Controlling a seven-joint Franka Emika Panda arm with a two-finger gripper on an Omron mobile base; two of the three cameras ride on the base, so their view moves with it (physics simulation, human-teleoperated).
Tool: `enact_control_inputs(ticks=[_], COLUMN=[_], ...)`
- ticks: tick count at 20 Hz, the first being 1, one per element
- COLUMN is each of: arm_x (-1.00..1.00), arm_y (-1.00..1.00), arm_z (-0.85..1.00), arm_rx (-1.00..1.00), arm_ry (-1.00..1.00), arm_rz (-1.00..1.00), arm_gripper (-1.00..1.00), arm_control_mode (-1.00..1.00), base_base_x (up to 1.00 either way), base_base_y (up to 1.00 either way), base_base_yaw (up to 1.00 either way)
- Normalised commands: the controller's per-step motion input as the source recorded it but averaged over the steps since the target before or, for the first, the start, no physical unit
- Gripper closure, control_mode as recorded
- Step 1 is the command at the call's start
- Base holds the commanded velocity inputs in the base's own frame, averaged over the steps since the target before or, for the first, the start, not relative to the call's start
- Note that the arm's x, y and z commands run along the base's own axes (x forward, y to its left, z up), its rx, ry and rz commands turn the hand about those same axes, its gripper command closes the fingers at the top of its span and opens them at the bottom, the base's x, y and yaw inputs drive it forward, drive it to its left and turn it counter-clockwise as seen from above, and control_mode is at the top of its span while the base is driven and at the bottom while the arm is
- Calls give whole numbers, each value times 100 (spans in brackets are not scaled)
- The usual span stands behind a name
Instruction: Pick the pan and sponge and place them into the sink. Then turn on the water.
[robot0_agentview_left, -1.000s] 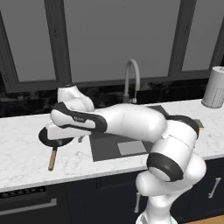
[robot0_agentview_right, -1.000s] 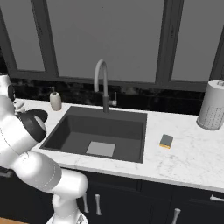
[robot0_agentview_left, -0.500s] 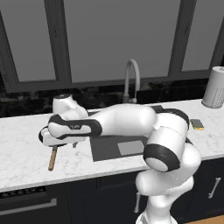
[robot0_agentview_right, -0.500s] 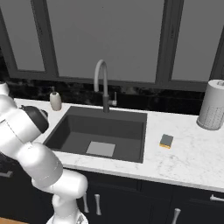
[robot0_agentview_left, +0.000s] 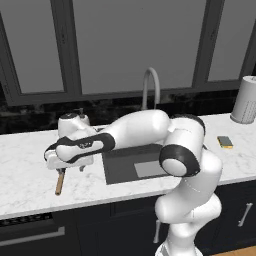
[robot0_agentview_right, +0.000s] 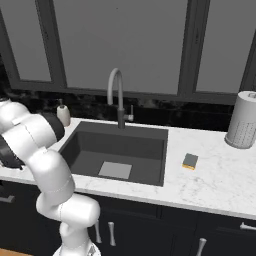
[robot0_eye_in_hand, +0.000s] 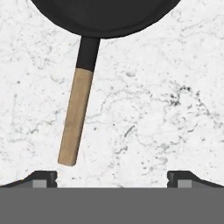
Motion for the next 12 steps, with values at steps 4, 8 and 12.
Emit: enact_control_inputs(ticks=[4,8,12], arm_x=[12,16,7], arm_y=[14,17,34], arm_z=[-19,-16,-18], arm_rx=[0,0,-2], arm_ry=[-2,0,0], arm_rz=[0,0,-3], arm_gripper=[-100,-100,-100], arm_control_mode=[-100,-100,-100], base_base_x=[0,0,0], base_base_y=[0,0,0], base_base_yaw=[0,0,0])
